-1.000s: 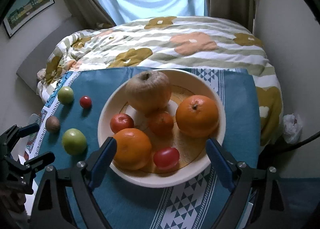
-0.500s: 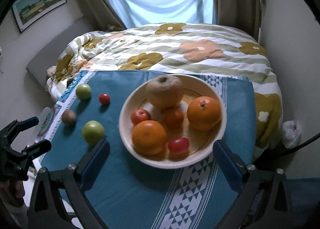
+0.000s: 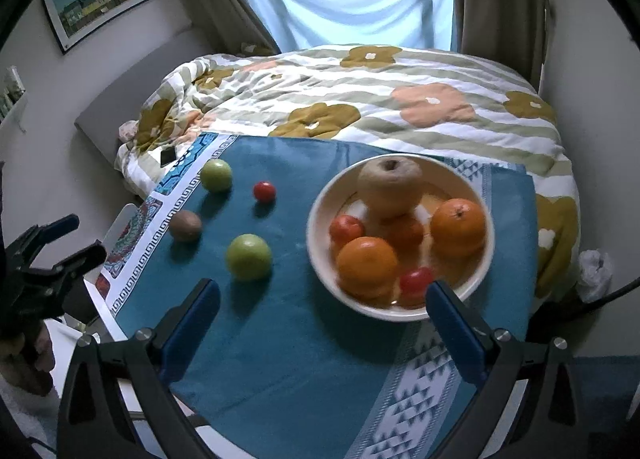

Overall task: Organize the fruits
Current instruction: 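Grasp the brown kiwi with the left gripper while the right gripper grasps the large green apple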

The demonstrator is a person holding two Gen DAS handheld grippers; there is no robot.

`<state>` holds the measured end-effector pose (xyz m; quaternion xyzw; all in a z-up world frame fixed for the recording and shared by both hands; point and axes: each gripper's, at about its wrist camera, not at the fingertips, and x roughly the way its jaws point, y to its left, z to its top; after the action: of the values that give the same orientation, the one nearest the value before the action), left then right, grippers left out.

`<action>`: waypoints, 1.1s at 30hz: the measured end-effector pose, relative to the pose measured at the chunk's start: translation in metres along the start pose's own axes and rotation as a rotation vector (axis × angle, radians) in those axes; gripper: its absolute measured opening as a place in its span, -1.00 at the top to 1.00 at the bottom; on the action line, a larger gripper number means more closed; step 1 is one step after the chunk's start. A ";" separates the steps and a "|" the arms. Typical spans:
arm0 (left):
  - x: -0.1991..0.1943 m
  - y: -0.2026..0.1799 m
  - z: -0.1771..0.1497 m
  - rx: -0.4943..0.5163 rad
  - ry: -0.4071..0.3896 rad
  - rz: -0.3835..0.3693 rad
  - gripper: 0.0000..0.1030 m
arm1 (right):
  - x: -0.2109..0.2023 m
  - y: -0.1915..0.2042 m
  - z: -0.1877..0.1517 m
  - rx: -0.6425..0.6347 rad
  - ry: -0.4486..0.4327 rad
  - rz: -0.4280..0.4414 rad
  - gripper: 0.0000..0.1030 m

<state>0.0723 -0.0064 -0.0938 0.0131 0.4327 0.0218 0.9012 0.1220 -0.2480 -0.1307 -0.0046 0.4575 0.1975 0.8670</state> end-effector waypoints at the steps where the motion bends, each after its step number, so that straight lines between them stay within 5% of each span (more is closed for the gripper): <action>1: 0.003 0.005 0.002 0.001 0.002 -0.006 -1.00 | 0.001 0.007 0.000 0.003 -0.005 -0.013 -0.99; 5: 0.021 0.025 0.010 0.010 0.028 -0.048 -1.00 | 0.006 0.030 0.001 0.042 -0.020 -0.086 -0.99; 17: 0.109 0.057 0.017 0.064 0.134 -0.217 -1.00 | 0.073 0.070 -0.001 0.306 0.062 -0.118 -0.99; 33: 0.173 0.050 0.001 0.095 0.193 -0.282 -0.97 | 0.131 0.086 -0.015 0.466 0.084 -0.253 -0.98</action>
<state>0.1799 0.0519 -0.2257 -0.0073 0.5152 -0.1240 0.8480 0.1463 -0.1273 -0.2285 0.1298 0.5221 -0.0236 0.8426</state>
